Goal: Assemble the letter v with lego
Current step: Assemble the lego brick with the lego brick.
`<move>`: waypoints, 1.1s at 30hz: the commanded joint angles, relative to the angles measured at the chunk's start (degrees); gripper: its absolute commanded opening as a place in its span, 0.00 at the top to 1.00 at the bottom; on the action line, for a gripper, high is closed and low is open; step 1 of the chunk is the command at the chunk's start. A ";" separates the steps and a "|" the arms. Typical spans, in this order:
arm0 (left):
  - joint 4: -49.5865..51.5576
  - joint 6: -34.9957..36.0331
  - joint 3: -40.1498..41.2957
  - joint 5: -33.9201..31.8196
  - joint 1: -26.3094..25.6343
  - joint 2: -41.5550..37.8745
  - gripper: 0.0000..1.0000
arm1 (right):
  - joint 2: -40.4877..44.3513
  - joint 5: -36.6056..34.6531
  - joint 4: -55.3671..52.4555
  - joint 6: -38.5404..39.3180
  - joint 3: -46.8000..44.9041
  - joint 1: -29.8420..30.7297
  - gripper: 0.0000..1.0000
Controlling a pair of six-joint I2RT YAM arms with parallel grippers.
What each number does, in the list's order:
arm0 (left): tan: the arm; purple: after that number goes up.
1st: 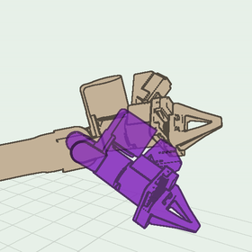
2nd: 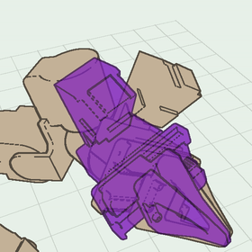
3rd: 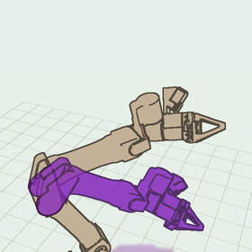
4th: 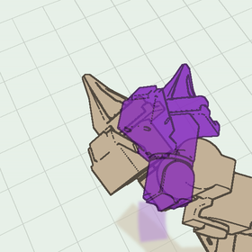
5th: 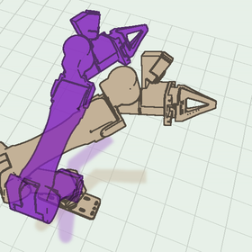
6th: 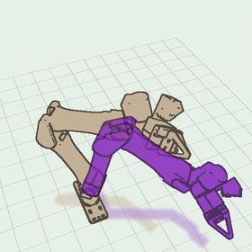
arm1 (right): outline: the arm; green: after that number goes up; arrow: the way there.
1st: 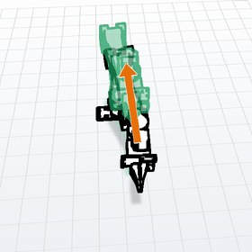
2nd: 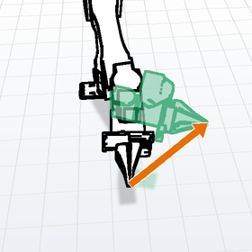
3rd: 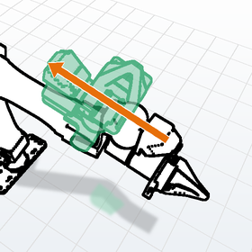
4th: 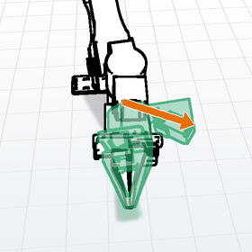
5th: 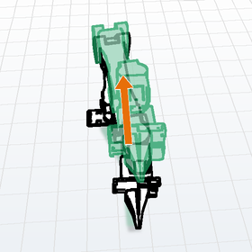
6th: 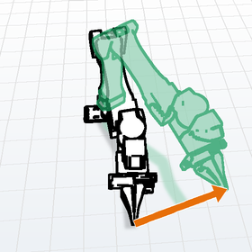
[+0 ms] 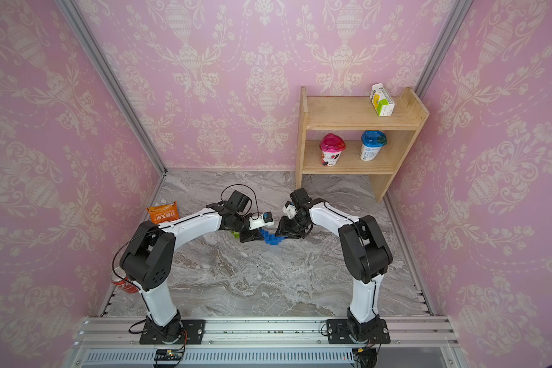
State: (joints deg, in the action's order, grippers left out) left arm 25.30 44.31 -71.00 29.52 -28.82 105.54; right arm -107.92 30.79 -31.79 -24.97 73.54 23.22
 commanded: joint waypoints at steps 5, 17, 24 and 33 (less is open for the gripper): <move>-0.38 1.25 -0.68 1.43 1.13 0.80 0.75 | -1.58 1.56 0.33 1.76 -0.49 -0.56 0.56; -0.79 0.82 0.87 3.58 1.37 -0.15 0.75 | -1.90 1.75 0.53 1.81 -0.66 -0.64 0.57; 0.41 1.01 1.76 4.61 1.40 -1.39 0.75 | -1.94 1.65 0.60 1.64 -0.60 -0.64 0.57; 1.77 1.43 1.40 3.41 1.31 -0.50 0.76 | -2.03 1.65 0.51 1.75 -0.60 -0.66 0.57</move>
State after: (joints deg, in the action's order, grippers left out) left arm 24.88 44.34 -69.91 32.29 -27.90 105.51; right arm -108.81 31.77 -30.89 -23.97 73.52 22.90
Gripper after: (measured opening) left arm 0.355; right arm 0.431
